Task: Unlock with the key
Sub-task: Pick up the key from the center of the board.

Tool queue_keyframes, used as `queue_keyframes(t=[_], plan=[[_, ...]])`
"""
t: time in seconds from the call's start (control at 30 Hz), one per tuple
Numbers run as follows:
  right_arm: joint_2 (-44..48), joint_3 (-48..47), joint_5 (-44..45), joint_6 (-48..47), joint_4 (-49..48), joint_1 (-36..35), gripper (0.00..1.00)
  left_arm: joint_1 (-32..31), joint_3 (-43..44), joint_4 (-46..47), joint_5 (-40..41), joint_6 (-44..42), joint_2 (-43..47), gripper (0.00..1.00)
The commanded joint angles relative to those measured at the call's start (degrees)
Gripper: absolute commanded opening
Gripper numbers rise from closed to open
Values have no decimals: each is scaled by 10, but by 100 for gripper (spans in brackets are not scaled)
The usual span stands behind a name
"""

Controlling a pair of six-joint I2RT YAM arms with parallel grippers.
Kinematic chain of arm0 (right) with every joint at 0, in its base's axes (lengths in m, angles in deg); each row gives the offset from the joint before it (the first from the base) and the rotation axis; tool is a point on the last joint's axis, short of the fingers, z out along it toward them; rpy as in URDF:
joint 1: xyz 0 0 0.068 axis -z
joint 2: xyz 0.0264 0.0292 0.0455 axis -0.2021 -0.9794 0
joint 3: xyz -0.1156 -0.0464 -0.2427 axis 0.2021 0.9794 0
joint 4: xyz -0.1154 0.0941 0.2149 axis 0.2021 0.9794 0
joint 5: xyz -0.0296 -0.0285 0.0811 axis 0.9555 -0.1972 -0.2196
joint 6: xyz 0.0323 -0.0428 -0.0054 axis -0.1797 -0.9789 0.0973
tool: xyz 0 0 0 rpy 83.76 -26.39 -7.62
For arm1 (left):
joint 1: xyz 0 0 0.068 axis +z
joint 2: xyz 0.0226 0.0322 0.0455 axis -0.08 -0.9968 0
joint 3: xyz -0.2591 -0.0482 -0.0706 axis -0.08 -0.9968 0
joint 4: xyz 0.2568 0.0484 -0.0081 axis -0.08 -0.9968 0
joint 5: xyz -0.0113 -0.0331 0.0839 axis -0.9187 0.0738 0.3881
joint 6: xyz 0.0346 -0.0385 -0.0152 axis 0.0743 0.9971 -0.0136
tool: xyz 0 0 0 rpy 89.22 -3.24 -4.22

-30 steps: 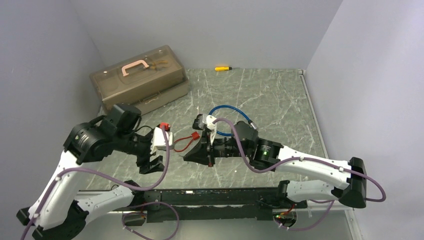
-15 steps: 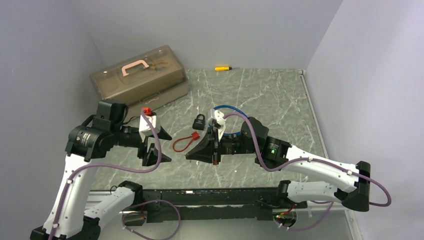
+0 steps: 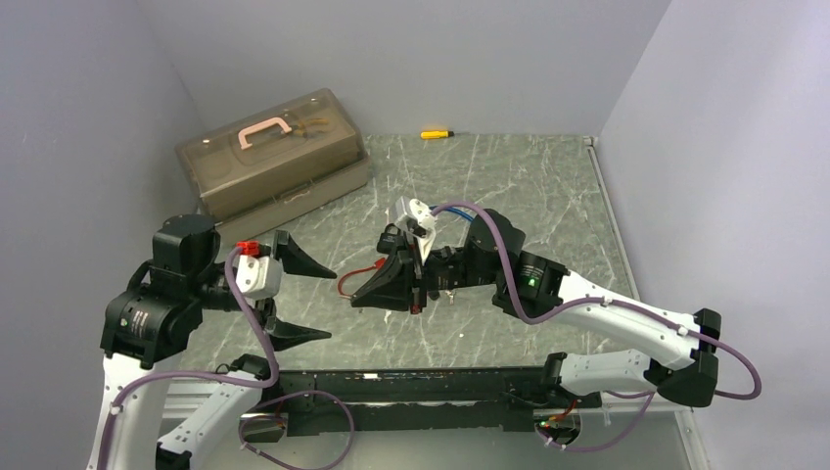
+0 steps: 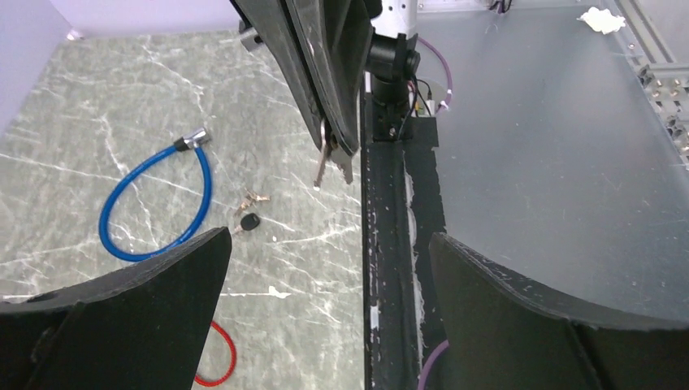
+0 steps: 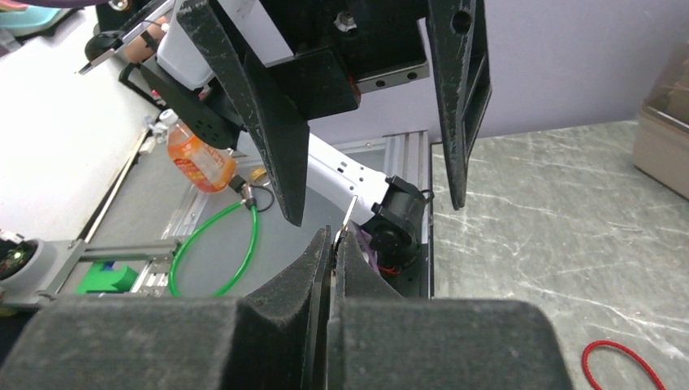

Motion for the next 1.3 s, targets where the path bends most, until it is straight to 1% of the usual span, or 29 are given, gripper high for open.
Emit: queue_keyframes(t=[0.0, 0.1, 0.13, 0.2, 0.23, 0.27, 0.33, 0.43, 0.5, 0.53, 0.57, 0.63, 0.7, 0.8, 0.9, 1.1, 1.2, 1.27], plan=[[-1, -25, -47, 4, -21, -1, 0, 2, -20, 117, -37, 69, 36, 99], [7, -10, -69, 5, -45, -3, 0, 2, -31, 168, -37, 105, 56, 89], [10, -8, -73, 2, -46, -4, 0, 2, -29, 171, -40, 106, 58, 83], [15, -9, -82, -12, -40, -5, 0, 2, -25, 171, -49, 99, 61, 64], [16, -13, -86, -26, -36, -6, 0, 2, -23, 171, -53, 98, 61, 56], [18, -16, -90, -39, -30, -6, 0, 2, -22, 174, -57, 101, 62, 50], [20, -21, -96, -64, -22, -8, 0, 2, -22, 186, -59, 107, 64, 45], [21, -29, -97, -97, -7, -12, 0, 2, -30, 202, -67, 118, 70, 46], [15, -38, -98, -109, 9, -13, 0, 2, -37, 197, -83, 108, 72, 50], [11, -42, -101, -112, 16, -14, 0, 2, -42, 196, -87, 104, 73, 58], [8, -44, -102, -112, 18, -16, 0, 2, -47, 198, -88, 104, 75, 63], [3, -44, -102, -113, 14, -18, 0, 2, -56, 204, -89, 106, 76, 76], [0, -42, -98, -114, 7, -20, 0, 2, -65, 214, -92, 113, 75, 79], [-8, -39, -94, -116, -8, -23, 0, 2, -73, 238, -101, 134, 70, 79], [-22, -44, -93, -121, -11, -25, 0, 2, -81, 269, -107, 161, 71, 77], [-39, -50, -89, -124, -34, -27, 0, 2, -82, 250, -127, 142, 69, 71], [-39, -48, -75, -128, -45, -27, 0, 2, -82, 236, -130, 135, 69, 71], [-37, -46, -66, -130, -51, -26, 0, 2, -81, 221, -131, 123, 69, 74]])
